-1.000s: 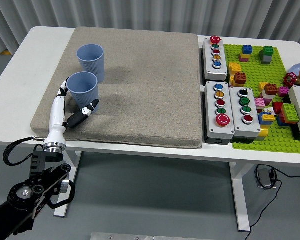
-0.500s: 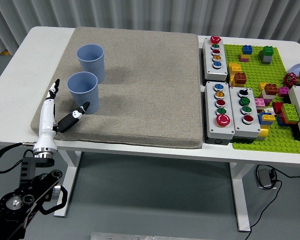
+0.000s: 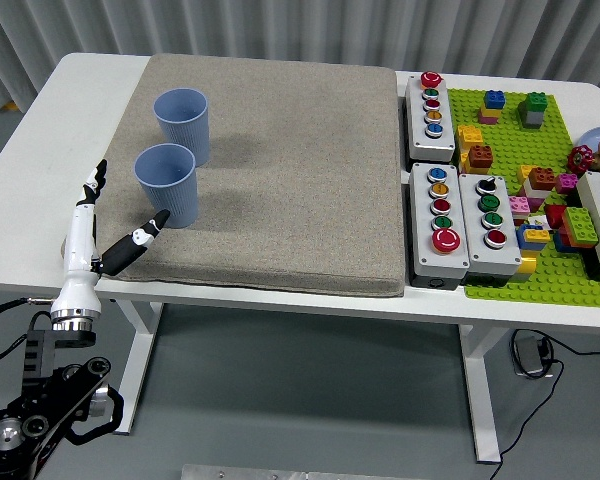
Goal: Pick cup pour cup place
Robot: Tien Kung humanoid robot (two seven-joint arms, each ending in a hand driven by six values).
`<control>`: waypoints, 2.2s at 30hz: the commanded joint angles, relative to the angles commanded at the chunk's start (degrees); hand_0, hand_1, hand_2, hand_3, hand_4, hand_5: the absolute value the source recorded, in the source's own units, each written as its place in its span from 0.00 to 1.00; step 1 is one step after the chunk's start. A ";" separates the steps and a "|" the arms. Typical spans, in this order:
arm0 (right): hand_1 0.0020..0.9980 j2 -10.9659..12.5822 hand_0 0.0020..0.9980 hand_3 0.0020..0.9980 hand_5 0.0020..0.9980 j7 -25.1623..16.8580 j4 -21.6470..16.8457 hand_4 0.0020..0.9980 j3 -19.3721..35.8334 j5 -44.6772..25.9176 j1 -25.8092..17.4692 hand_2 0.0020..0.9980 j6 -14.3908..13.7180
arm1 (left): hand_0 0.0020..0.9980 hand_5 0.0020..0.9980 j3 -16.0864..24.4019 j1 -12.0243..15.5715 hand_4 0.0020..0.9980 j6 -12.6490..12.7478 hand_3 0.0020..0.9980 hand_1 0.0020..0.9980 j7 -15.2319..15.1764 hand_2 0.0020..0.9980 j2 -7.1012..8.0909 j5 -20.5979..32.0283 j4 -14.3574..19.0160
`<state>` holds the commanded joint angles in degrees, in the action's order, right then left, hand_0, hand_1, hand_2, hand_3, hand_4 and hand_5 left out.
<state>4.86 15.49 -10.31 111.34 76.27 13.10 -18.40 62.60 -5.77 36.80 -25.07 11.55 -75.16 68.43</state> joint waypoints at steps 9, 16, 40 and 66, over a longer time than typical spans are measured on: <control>0.59 0.06 0.67 0.57 0.04 -0.03 0.00 0.00 -0.15 -0.11 -0.17 0.55 -0.14 | 0.93 0.60 1.26 -0.08 1.00 0.18 1.00 0.97 1.12 1.00 0.40 -1.38 3.69; 0.59 0.25 0.67 0.57 0.04 -0.08 0.00 0.00 -0.35 -0.02 -0.39 0.55 -0.06 | 0.93 0.61 1.50 -0.40 1.00 0.18 1.00 0.96 1.75 1.00 0.49 -1.75 6.18; 0.59 0.85 0.67 0.57 0.04 -0.03 0.00 0.00 -0.86 0.99 -1.80 0.55 0.27 | 0.75 0.69 10.02 -6.28 0.87 0.18 0.94 0.76 4.25 0.90 2.13 -0.03 4.94; 0.59 1.04 0.67 0.57 0.05 0.09 0.00 0.00 -1.73 -0.69 -0.73 0.55 0.13 | 0.74 0.71 13.82 -17.05 0.89 -13.97 0.88 0.75 2.88 0.89 3.21 38.17 -3.48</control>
<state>5.90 15.58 -10.31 109.61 75.58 12.37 -18.26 76.42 -22.82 22.83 -22.19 14.75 -36.98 64.95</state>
